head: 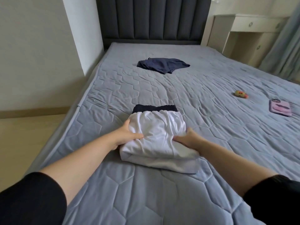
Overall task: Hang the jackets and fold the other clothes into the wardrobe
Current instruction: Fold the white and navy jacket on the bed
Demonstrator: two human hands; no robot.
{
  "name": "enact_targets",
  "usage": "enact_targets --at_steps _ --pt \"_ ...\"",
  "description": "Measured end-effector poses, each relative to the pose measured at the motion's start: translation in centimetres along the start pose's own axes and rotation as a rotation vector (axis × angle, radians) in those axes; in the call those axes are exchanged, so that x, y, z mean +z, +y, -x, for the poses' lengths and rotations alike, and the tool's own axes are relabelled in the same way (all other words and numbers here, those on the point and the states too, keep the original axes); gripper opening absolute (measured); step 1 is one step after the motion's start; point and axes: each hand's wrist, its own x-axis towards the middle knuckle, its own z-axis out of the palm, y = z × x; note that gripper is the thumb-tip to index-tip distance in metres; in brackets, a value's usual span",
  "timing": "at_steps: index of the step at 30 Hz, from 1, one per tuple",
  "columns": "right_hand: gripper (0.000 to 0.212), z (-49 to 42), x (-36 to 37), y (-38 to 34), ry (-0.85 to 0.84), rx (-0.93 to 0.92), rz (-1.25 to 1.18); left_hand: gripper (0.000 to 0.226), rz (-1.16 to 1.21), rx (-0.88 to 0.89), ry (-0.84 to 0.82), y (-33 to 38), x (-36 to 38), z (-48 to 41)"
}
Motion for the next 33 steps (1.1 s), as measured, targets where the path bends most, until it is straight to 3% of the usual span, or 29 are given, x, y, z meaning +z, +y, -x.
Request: enact_targets --at_steps 2,6,9,13,17,20,22,25,27,29,31,33 --pt "0.066 0.0 0.1 -0.1 0.004 0.007 -0.081 0.096 0.031 0.039 0.014 -0.2 0.0 0.0" --pt "0.054 -0.1 -0.7 -1.4 0.205 -0.098 0.066 0.092 0.064 0.104 -0.064 0.2 -0.3 0.4" --pt "0.029 0.1 -1.2 -2.2 0.243 -0.162 0.148 0.093 0.021 0.169 -0.094 0.3 -0.4 0.5" --pt "0.033 0.3 -2.0 -2.6 0.29 -0.169 0.255 0.09 -0.047 0.212 -0.15 -0.2 -0.8 0.6" --pt "0.028 0.6 -3.1 -3.9 0.165 -0.037 0.471 0.081 -0.216 0.215 -0.193 0.5 -1.1 0.4" --pt "0.033 0.7 -3.5 -3.8 0.166 -0.043 0.612 0.071 -0.566 0.177 0.074 1.4 0.1 0.1" --pt "0.033 0.8 -3.1 -3.3 0.148 -0.068 0.752 0.065 -0.81 0.258 0.219 1.4 1.4 0.3" --pt "0.011 1.1 -2.1 -2.7 0.338 -0.195 0.827 0.067 -1.017 0.328 0.118 0.4 3.0 0.5" --pt "0.032 1.5 -1.3 -2.8 0.566 -0.406 0.836 0.074 -1.072 0.322 0.12 -0.1 3.3 0.4" --pt "0.045 2.2 0.1 -3.5 0.647 -0.73 0.691 0.08 -1.094 0.324 0.13 -0.3 3.3 0.3" --pt "0.049 2.4 1.6 -3.6 0.486 -0.879 0.646 0.076 -1.105 0.328 0.138 -0.3 3.4 0.3" --pt "0.053 1.8 2.9 -2.1 0.26 -0.784 0.756 0.067 -1.076 0.326 0.143 -0.2 3.2 0.2"
